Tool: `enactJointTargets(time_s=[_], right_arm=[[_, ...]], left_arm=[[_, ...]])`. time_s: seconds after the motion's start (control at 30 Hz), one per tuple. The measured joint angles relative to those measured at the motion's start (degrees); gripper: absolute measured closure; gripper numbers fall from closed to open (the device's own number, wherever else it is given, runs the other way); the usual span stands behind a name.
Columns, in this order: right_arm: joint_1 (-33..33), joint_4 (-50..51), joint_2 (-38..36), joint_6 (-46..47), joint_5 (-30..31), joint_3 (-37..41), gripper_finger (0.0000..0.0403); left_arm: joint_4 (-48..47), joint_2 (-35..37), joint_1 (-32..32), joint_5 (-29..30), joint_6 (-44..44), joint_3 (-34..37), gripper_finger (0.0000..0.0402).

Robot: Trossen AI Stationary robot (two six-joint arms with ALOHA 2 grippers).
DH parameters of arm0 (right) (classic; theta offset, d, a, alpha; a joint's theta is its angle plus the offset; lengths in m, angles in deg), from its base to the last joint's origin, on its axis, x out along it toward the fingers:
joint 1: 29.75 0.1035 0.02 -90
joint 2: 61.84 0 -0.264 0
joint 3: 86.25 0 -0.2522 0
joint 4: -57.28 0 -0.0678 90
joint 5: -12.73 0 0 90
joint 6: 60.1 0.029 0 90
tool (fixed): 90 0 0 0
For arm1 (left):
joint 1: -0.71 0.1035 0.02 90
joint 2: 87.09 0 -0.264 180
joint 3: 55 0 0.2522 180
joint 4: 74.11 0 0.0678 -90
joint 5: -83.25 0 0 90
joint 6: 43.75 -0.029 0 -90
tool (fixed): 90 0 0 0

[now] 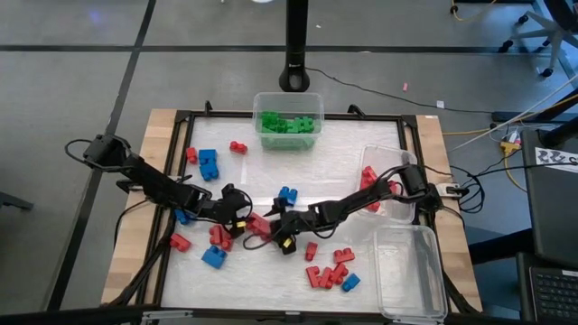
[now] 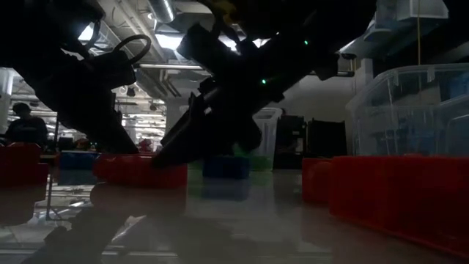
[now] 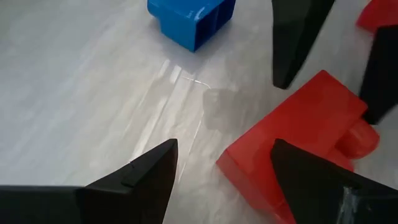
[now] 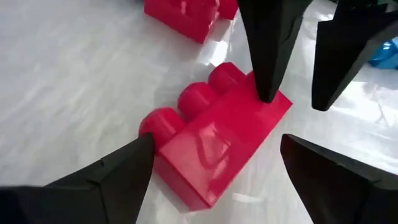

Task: Sort blocks
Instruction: Put the red game piece into the middle right transparent bin

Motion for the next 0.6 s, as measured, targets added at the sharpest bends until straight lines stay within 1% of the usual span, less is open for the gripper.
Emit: enactJointTargets(time_s=[0.13, 0.3, 0.37, 0.5, 0.6], right_arm=[[-0.41, 2.14, -1.49, -4.75, 2.52, 0.11, 0.0056], [-1.55, 6.79, -4.67, -5.77, 3.44, 0.14, 0.0056], [-1.90, 6.34, -5.15, -4.68, 2.17, 0.13, 0.0056], [-1.72, 2.89, -4.78, -1.07, -3.73, 0.12, 0.0056], [-1.38, 0.98, -3.82, 2.00, -5.63, 0.09, 0.0056]], left_arm=[[-0.11, 0.00, -0.03, -0.02, 0.44, 0.00, 0.0150], [-0.04, 0.00, -0.06, -0.55, 1.02, 0.00, 0.0150], [0.07, 0.00, -0.06, -0.68, 1.00, 0.00, 0.0151], [0.22, -0.02, -0.06, -0.72, 0.97, 0.00, 0.0151], [0.25, -0.02, -0.05, -0.72, 0.94, 0.00, 0.0150]])
